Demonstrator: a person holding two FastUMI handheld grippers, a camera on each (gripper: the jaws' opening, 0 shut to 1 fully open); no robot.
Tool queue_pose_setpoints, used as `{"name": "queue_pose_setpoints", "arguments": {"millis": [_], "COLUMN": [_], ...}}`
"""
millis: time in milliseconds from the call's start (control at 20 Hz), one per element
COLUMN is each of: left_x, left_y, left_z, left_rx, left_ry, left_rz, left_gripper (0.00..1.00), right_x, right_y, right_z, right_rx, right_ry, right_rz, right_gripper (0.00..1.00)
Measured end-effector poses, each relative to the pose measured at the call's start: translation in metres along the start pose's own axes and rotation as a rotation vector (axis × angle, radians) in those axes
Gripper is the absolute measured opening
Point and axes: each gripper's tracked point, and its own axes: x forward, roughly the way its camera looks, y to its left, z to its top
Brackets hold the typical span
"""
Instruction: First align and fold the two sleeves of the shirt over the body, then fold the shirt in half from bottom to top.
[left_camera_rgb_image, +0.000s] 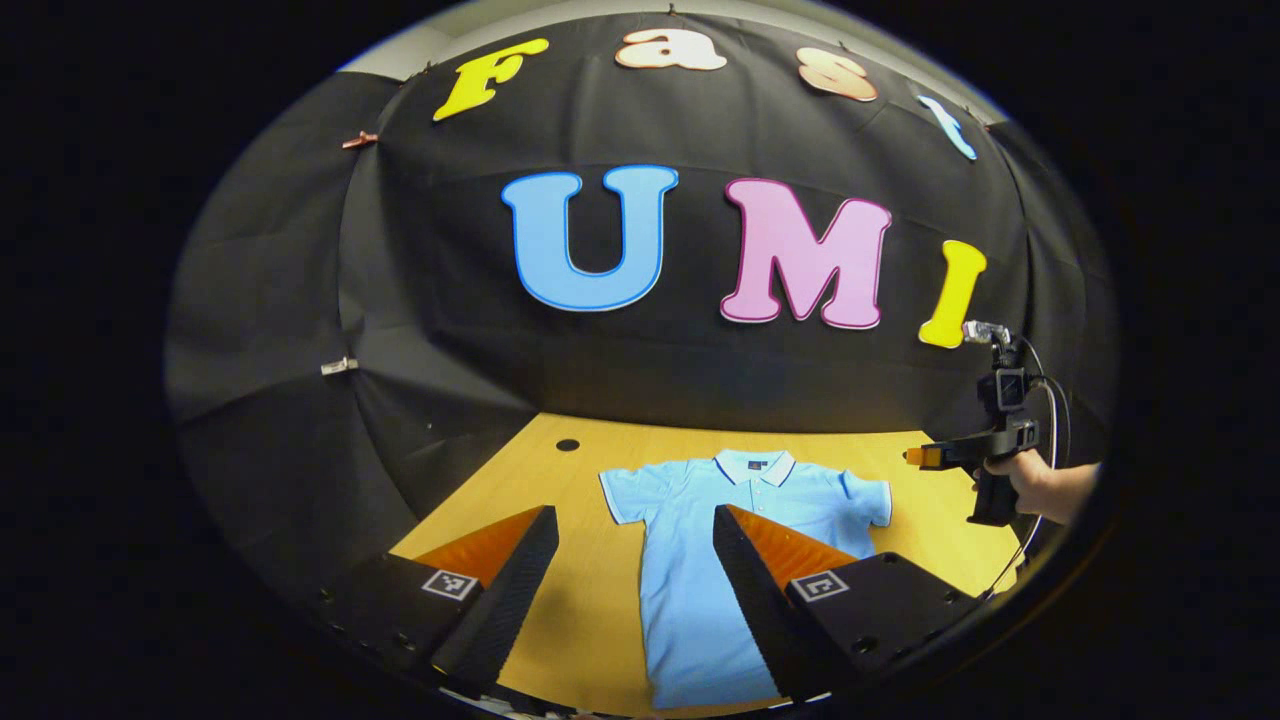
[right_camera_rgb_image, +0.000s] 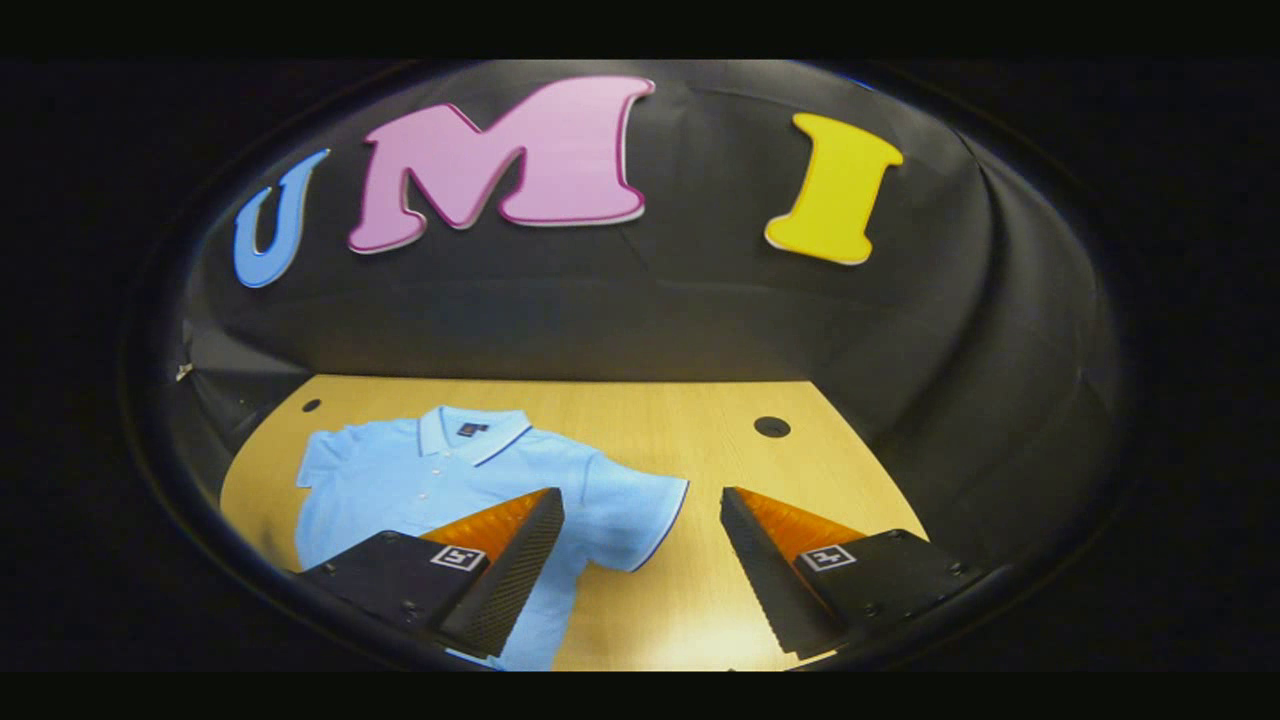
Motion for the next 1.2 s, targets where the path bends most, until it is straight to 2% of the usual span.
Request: {"name": "queue_pose_setpoints", "arguments": {"millis": [100, 200, 300, 350, 600, 700, 750, 800, 950, 1000, 1100, 1150, 1200], "left_x": [0.008, 0.02, 0.035, 0.043, 0.068, 0.072, 0.073, 0.075, 0.077, 0.077, 0.077, 0.076, 0.076], "left_y": [-0.015, -0.024, -0.039, -0.043, -0.059, -0.063, -0.066, -0.067, -0.071, -0.073, -0.077, -0.078, -0.078], "left_z": [-0.001, 0.002, -0.001, -0.006, -0.002, 0.0, -0.001, 0.0, -0.006, -0.007, -0.009, -0.012, -0.013], "left_rx": [-0.024, 0.013, 0.03, 0.027, 0.037, 0.037, 0.036, 0.037, 0.032, 0.025, 0.013, 0.011, 0.013], "left_ry": [0.024, 0.043, 0.048, 0.057, 0.074, 0.071, 0.069, 0.069, 0.077, 0.078, 0.08, 0.082, 0.084], "left_rz": [-0.006, 0.006, 0.007, 0.0, -0.01, -0.009, -0.008, -0.006, 0.006, 0.007, 0.006, 0.005, 0.005], "left_gripper": [0.98, 0.98, 0.98, 0.98, 0.98, 0.98, 0.98, 0.98, 0.98, 0.98, 0.98, 0.98, 0.98], "right_x": [0.039, 0.076, 0.103, 0.115, 0.15, 0.157, 0.155, 0.157, 0.155, 0.157, 0.157, 0.156, 0.157], "right_y": [-0.008, -0.01, -0.016, -0.02, -0.016, -0.017, -0.015, -0.018, -0.005, -0.002, 0.002, 0.007, 0.006], "right_z": [-0.016, -0.033, -0.039, -0.04, -0.068, -0.064, -0.069, -0.066, -0.07, -0.069, -0.07, -0.07, -0.069], "right_rx": [0.027, 0.06, 0.048, 0.042, 0.143, 0.125, 0.118, 0.093, 0.046, 0.034, 0.019, 0.022, 0.026], "right_ry": [0.055, 0.11, 0.125, 0.126, 0.208, 0.182, 0.202, 0.185, 0.187, 0.175, 0.165, 0.164, 0.152], "right_rz": [-0.011, -0.003, -0.011, -0.021, -0.004, 0.001, 0.005, -0.007, 0.025, 0.031, 0.044, 0.063, 0.061], "right_gripper": [0.97, 0.96, 0.98, 0.95, 0.97, 0.98, 0.9, 0.95, 0.74, 0.63, 0.5, 0.38, 0.34]}}
